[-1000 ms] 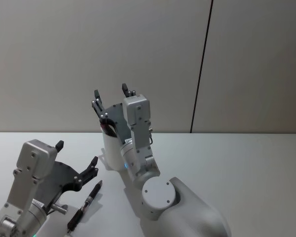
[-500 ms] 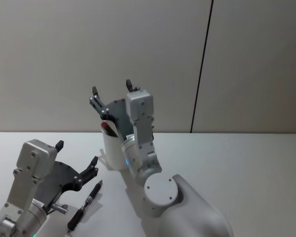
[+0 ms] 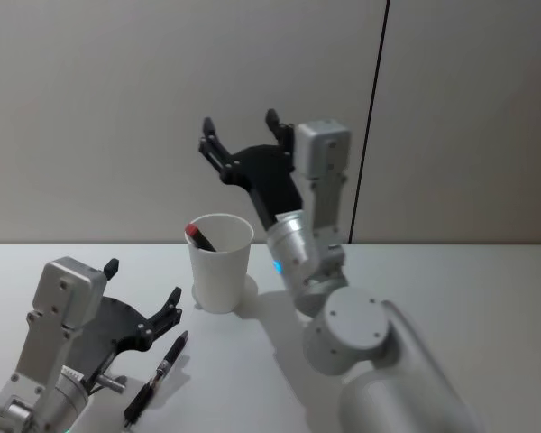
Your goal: Place the pen into the pen holder.
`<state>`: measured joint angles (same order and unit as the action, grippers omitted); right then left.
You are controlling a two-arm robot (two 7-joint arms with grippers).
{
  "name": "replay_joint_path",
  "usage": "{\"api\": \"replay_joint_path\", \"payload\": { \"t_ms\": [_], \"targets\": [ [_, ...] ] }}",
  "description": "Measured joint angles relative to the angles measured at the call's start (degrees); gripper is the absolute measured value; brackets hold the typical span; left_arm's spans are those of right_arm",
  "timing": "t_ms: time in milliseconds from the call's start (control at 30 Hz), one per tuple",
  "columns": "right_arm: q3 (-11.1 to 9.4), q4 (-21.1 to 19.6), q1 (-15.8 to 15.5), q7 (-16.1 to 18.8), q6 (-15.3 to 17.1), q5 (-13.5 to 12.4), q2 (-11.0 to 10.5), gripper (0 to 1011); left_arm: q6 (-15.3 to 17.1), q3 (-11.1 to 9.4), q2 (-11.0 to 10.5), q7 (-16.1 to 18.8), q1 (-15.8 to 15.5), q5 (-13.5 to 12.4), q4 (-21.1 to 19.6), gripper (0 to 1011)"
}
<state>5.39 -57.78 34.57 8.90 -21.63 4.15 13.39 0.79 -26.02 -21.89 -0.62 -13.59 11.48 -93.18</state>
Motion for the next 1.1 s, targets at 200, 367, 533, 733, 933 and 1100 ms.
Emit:
{"api": "replay_joint_path", "payload": {
  "t_ms": [200,367,533,733,933,1100],
  "targets": [
    [-1.01,-8.56,-3.89,3.72,5.30,-2.91,-1.61,1001,0.00,0.00,0.00,-0.01,0.00,0.00,0.01,1003],
    [-1.53,-12.81,-5.91,5.57,7.91,-4.26,-2.47,1001,0.00,0.00,0.00,0.00,0.00,0.00,0.00,1003],
    [-1.89,-16.02,-7.34,6.92,9.83,-5.33,-2.98,1001,0.00,0.00,0.00,0.00,0.00,0.00,0.00,1003],
    [-1.96,-16.53,-7.73,7.06,10.18,-5.56,-3.21,1001,0.00,0.00,-0.01,0.00,0.00,0.00,0.00,1003],
    [-1.93,-16.59,-7.81,7.04,10.22,-5.59,-3.25,1001,0.00,0.00,0.00,0.00,0.00,0.00,0.00,1003],
    [-1.90,-16.59,-7.81,7.04,10.22,-5.59,-3.25,1001,0.00,0.00,-0.01,0.00,0.00,0.00,0.00,1003]
  ]
}}
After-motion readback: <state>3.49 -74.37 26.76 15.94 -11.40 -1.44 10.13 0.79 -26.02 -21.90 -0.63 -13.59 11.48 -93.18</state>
